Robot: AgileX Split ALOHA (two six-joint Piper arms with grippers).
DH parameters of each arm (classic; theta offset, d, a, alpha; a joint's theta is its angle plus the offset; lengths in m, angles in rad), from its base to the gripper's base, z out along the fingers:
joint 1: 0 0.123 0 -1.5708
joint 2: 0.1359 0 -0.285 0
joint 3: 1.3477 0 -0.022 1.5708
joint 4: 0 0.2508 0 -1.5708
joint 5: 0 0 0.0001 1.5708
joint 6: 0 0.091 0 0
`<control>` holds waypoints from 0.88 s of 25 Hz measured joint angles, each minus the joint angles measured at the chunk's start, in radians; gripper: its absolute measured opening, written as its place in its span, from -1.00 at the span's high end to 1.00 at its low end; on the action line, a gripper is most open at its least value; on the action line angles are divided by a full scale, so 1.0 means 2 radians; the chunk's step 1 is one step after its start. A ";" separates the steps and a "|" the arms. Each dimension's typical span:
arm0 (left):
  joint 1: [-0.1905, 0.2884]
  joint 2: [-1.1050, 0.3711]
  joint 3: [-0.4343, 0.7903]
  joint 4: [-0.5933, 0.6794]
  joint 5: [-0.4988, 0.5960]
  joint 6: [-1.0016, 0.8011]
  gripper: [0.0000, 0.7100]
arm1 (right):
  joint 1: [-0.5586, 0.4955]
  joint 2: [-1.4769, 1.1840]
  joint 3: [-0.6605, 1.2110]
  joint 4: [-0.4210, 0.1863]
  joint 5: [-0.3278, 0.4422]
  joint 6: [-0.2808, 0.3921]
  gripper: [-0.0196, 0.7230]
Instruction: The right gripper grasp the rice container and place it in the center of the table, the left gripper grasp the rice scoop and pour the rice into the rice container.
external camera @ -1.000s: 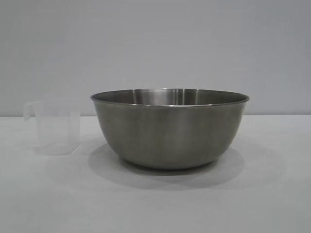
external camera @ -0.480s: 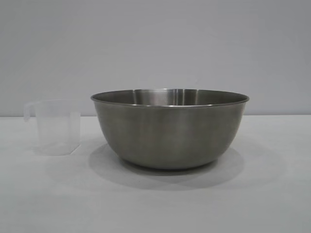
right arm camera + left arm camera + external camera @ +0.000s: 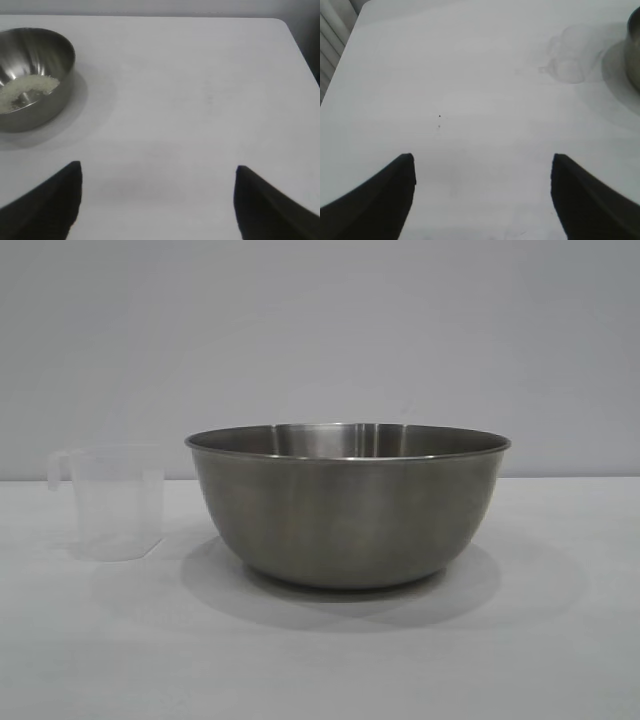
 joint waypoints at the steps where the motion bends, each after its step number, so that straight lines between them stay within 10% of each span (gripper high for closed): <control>1: -0.003 0.000 0.000 0.000 0.000 0.000 -0.37 | -0.003 0.000 0.000 0.000 0.000 0.000 -0.49; 22: -0.005 0.000 0.000 0.000 0.000 0.000 -0.37 | -0.006 0.000 0.000 0.000 0.000 0.000 -0.49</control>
